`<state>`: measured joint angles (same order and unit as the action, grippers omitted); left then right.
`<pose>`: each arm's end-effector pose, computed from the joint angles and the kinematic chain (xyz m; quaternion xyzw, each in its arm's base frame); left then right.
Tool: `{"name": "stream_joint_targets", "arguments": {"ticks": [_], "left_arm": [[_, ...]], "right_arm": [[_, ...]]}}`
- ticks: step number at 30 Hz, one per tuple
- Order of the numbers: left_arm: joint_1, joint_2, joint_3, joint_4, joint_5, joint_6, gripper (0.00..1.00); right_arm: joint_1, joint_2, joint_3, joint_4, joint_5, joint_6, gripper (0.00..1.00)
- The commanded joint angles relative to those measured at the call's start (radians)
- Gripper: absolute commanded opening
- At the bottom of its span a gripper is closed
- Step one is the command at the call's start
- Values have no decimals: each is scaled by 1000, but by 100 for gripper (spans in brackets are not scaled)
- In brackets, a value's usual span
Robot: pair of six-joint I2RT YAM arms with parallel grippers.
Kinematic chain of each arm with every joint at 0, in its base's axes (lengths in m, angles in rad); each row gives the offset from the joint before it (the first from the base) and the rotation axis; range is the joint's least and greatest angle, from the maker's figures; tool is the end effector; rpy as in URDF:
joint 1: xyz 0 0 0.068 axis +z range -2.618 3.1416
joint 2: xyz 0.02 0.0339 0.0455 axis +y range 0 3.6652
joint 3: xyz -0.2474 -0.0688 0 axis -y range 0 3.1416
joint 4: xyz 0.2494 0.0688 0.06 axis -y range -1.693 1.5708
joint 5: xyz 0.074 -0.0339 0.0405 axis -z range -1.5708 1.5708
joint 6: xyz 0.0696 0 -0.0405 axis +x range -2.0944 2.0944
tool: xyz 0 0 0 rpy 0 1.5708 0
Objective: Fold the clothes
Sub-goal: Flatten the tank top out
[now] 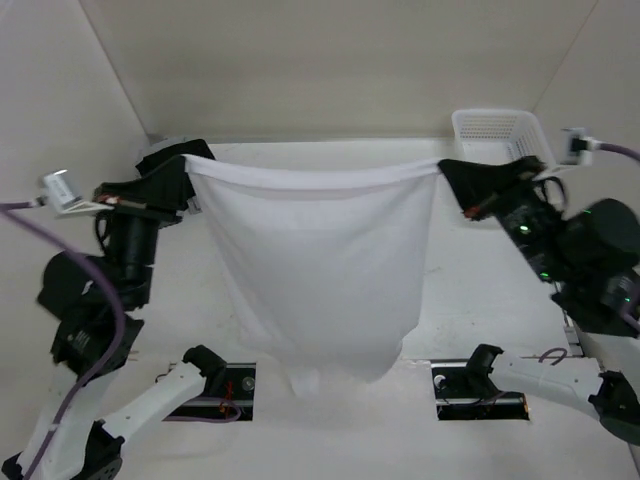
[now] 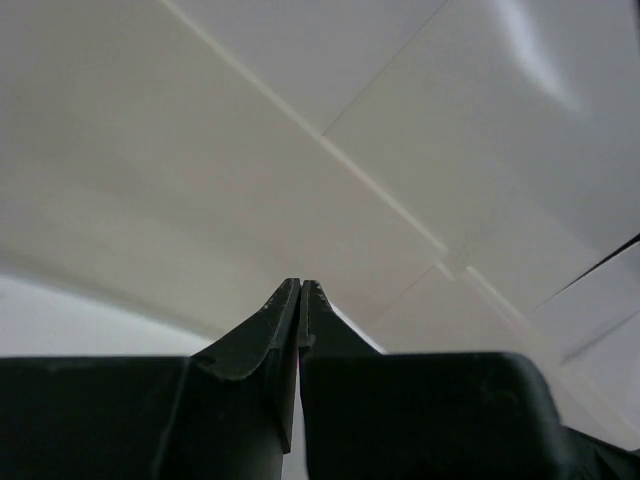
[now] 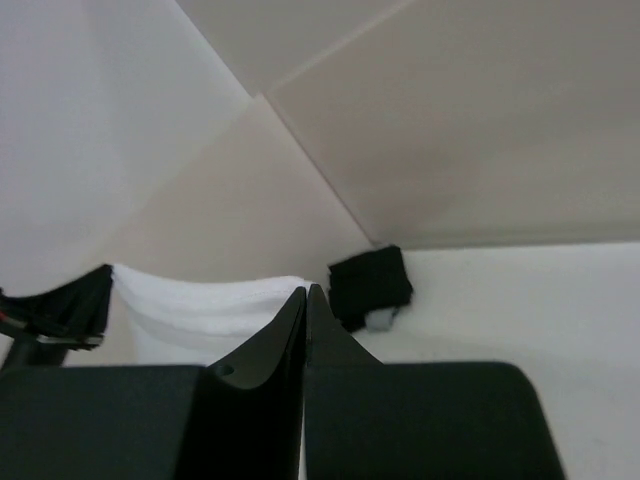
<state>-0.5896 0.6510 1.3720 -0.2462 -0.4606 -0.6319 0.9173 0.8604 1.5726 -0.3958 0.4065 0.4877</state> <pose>0.0938 -0.0255 0.5355 -0.2055 0.5030 -0.3792 0.7490 0.1065 0.0939 0.5524 0.0372 0.5964 0.4220 0.6818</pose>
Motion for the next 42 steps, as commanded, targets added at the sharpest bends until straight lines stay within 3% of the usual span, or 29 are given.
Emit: {"name": "stream_joint_targets", "arguments": {"ticks": [1,6,11,14,19,23,25,28,35,37,42], "left_arm": [[17,56,-143,18,-33,-14,0],[182,234,-223,108,6,-46,0],[421,524,-33,154,259,-182,0],[457,663,163,136,287,-181,0],[503,725,354,114,332,-173,0],[517,719,381,114,349,-172,0],[514,684,330,128,341,-167,0],[477,587,163,169,315,-164,0],[382,218,-446,220,215,-144,1],[354,49,-635,164,192,-135,1],[288,-255,-865,-111,207,-213,0]], "right_arm": [[-92,81,-135,15,-93,44,0],[-353,299,-134,127,-355,97,0],[-470,576,143,123,-448,89,0],[-501,713,396,42,-462,83,0],[-522,842,732,-90,-462,69,0],[-533,844,799,-146,-463,52,0],[-533,797,717,-129,-453,49,0],[-527,647,440,-28,-434,43,0],[-371,260,-364,222,-353,72,1],[-288,159,-562,259,-298,101,1],[-95,-30,-932,261,-178,241,0]]}}
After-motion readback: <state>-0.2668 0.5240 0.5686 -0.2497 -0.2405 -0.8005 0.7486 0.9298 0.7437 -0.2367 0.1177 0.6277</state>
